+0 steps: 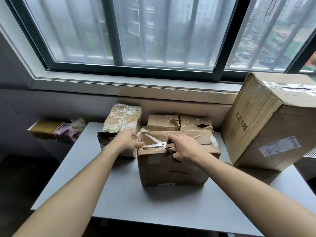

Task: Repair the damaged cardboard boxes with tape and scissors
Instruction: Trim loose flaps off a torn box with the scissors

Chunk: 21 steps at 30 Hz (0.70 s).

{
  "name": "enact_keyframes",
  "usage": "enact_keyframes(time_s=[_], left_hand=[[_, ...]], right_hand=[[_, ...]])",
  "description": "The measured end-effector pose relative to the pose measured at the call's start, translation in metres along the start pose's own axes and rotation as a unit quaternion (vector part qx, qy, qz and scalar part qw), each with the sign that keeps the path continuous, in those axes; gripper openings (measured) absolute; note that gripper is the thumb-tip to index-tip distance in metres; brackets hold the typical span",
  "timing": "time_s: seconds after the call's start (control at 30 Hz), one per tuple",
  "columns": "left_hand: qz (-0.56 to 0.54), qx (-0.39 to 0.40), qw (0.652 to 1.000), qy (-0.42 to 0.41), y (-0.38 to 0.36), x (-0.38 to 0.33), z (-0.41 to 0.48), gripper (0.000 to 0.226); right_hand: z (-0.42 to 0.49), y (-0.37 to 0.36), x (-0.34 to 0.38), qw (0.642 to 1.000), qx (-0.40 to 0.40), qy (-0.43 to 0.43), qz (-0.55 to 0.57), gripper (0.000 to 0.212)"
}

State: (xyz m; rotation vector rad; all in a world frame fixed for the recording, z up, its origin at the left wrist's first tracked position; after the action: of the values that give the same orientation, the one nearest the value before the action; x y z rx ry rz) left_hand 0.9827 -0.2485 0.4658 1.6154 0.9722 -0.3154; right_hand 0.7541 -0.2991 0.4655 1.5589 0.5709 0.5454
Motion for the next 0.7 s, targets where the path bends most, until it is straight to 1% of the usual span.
enact_keyframes(time_s=[0.1, 0.2, 0.27, 0.33, 0.37, 0.4, 0.47, 0.5, 0.6, 0.7], left_hand=[[-0.075, 0.005, 0.997, -0.005, -0.013, -0.004, -0.008, 0.035], [-0.129, -0.001, 0.992, -0.003, -0.032, -0.010, -0.009, 0.039], [-0.154, -0.008, 0.988, -0.001, -0.042, -0.014, -0.008, 0.044], [-0.226, 0.016, 0.974, 0.002, -0.052, -0.018, -0.009, 0.044], [-0.263, 0.037, 0.964, 0.009, -0.057, -0.019, -0.010, 0.043], [-0.288, 0.051, 0.956, 0.019, -0.061, -0.020, -0.012, 0.041], [-0.317, 0.065, 0.945, 0.047, -0.063, -0.018, -0.012, 0.033], [-0.329, 0.069, 0.940, 0.062, -0.062, -0.016, -0.012, 0.027], [-0.355, 0.066, 0.928, 0.096, -0.055, -0.013, -0.017, 0.009], [-0.336, 0.074, 0.935, 0.085, -0.050, -0.009, -0.021, 0.013]], right_hand=[[-0.004, 0.008, -0.020, 0.999, -0.016, -0.038, -0.033, 0.041], [-0.005, 0.014, -0.035, 0.997, -0.016, -0.056, -0.051, 0.039], [-0.008, 0.018, -0.036, 0.999, 0.005, -0.053, -0.011, 0.038], [-0.013, 0.023, -0.032, 0.995, 0.019, -0.061, 0.077, 0.036], [-0.016, 0.026, -0.028, 0.988, 0.026, -0.070, 0.138, 0.032], [-0.019, 0.028, -0.024, 0.974, 0.039, -0.078, 0.208, 0.029], [-0.023, 0.031, -0.013, 0.935, 0.078, -0.081, 0.337, 0.033], [-0.026, 0.030, -0.008, 0.916, 0.098, -0.080, 0.382, 0.033], [-0.036, 0.029, 0.004, 0.870, 0.159, -0.080, 0.460, 0.032], [-0.043, 0.032, 0.015, 0.809, 0.197, -0.090, 0.547, 0.022]])
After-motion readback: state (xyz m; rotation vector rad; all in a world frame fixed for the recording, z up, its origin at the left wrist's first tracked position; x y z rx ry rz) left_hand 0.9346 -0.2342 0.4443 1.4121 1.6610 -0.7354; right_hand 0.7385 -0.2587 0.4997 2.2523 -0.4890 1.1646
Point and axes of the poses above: each hand's wrist, its own z-axis towards the middle knuckle, its own y-axis out of the back of the hand, x = y × z, the point moved 4 cm from there along z, towards the middle knuckle, and after that the axes turned 12 degrees about -z, right-handed, at the moved point
